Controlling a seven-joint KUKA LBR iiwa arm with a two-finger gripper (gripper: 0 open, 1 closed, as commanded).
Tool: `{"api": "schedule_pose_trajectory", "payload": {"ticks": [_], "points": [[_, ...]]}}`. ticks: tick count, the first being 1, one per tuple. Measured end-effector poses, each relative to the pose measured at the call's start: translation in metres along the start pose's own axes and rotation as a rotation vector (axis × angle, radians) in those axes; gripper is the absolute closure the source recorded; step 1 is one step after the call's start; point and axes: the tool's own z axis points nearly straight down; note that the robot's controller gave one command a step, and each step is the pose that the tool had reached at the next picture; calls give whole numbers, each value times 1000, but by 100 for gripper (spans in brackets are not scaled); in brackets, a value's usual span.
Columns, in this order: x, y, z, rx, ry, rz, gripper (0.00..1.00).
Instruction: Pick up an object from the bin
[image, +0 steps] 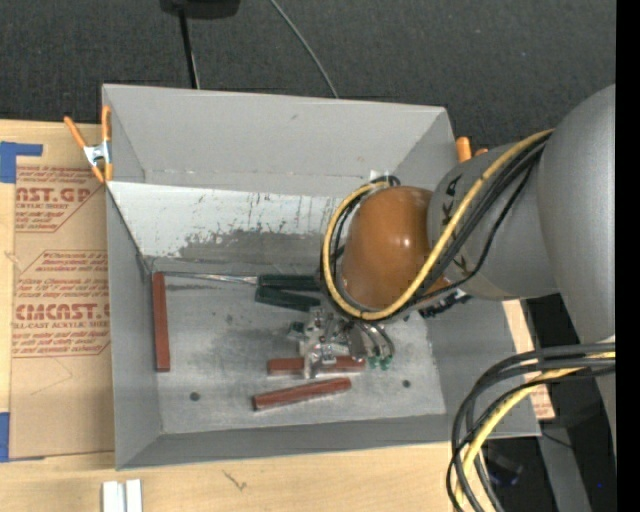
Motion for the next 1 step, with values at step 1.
{"api": "schedule_pose_trajectory", "payload": {"ticks": [1], "points": [[0, 0, 0, 0, 0, 0, 100]]}}
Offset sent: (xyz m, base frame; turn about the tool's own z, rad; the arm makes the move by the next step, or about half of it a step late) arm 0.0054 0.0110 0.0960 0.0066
